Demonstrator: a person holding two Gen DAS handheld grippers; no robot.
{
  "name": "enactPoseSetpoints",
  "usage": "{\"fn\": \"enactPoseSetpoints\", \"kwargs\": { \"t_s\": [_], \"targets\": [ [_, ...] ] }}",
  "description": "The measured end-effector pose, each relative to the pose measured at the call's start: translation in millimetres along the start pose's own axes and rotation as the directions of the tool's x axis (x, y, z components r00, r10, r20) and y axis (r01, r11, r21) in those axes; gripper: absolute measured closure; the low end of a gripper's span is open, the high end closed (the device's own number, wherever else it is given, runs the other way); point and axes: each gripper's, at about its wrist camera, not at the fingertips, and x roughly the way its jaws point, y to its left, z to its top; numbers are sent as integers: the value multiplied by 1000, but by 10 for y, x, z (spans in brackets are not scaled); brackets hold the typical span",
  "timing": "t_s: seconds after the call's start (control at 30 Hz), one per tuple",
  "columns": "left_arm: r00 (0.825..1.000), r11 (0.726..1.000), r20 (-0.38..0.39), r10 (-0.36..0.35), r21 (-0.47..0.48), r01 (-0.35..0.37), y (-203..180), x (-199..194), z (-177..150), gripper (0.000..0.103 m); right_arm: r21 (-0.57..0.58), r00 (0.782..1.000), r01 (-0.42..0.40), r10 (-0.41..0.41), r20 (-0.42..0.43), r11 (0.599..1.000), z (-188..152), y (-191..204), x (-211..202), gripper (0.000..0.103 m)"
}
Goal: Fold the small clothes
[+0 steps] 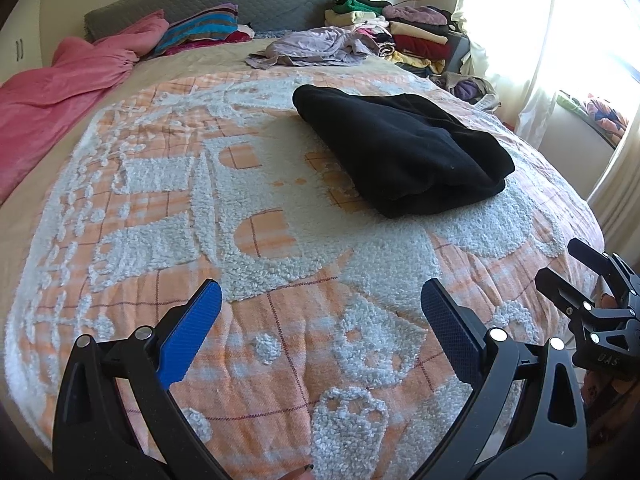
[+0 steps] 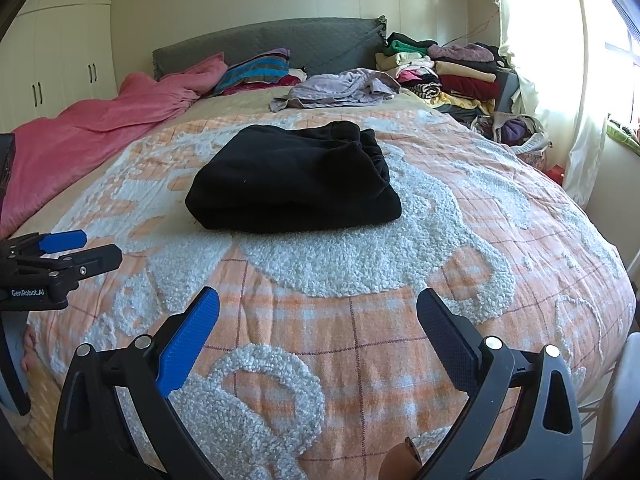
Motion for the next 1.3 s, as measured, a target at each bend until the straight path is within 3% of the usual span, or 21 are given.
{"fn": "enactPoseSetpoints", "kwargs": {
  "t_s": [0.83,1.0,1.1,1.17,1.23,1.27,1.3],
  "targets": [
    [1000,1000,3,5,5,-5,3,-16,-7,10,5,1000,20,-20,-9,1000,-3,-13,10,5],
    [1000,999,-20,-20,-25,20,110,16,6,10,90,999,46,-44,-23,995,-29,-213,-18,5],
    [999,996,-32,-25,-89,22,340,18,31,10,183,994,104,-100,-31,978,-83,-554,-86,5],
    [999,990,-41,-3,-138,-3,584,0,79,10,267,980,198,-193,-45,943,-146,-969,-189,5],
    [998,975,-38,46,-214,-53,1098,-94,176,9,358,947,313,-316,-51,880,-260,-1530,-349,5],
    [997,963,-29,77,-257,-82,1421,-173,227,10,395,906,410,-417,-72,822,-346,-1883,-451,5],
    [993,948,-30,113,-296,-117,1714,-241,259,10,431,851,507,-515,-108,747,-448,-2260,-563,5]
  ]
}}
